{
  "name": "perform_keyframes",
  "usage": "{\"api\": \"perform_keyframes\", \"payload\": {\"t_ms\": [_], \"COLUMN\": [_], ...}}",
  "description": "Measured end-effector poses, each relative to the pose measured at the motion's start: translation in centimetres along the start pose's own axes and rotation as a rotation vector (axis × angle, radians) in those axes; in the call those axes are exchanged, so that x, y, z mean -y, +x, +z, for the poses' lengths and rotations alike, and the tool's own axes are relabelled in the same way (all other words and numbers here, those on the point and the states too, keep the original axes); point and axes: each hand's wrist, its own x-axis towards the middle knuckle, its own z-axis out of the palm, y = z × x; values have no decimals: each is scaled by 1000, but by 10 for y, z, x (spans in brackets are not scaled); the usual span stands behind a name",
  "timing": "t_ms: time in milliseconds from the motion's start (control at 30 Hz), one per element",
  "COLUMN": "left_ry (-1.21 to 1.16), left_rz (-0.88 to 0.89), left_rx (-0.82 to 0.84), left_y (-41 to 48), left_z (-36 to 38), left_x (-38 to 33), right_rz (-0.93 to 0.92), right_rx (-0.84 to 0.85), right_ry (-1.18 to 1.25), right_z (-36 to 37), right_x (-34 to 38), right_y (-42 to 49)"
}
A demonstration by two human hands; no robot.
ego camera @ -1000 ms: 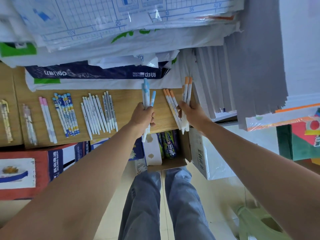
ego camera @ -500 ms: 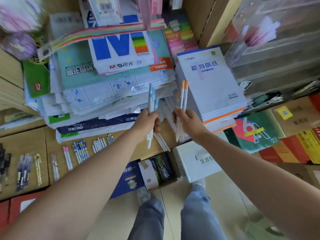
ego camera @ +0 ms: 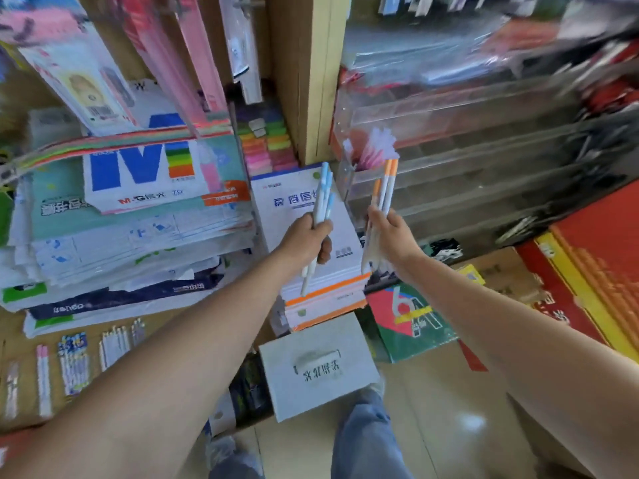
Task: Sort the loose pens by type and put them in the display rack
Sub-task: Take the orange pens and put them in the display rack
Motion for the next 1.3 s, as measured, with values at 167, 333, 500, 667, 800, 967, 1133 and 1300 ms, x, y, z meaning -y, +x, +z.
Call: {"api": "perform_keyframes", "payload": {"t_ms": [167,333,500,667,800,967,1133,1300], "left_ry": [54,157,245,274,323,446,366,302], "left_rz": [42,52,67,84,98,130,114,86], "left_rx": [-46,-99,-122,-151,-172,-202,-169,-112], "left_y": [32,44,50,58,63,71,78,83], "left_z": [57,79,84,86,87,85,85,84], "left_x": [-32,-50,-57,-61,-63,-63,-63,-61], "right_rz": [-39,4,24,19,74,53,36,84], "right_rx": [70,125,116,-10,-85,-213,-324,-291], "right_ry": [-113,-156,-56,130,362,478,496,396], "right_z": [-67,-105,-121,-126,-125,-126,-123,-107], "right_x": [15,33,46,57,66,80,83,77], "right_y": [47,81,95,107,111,122,134,141]}}
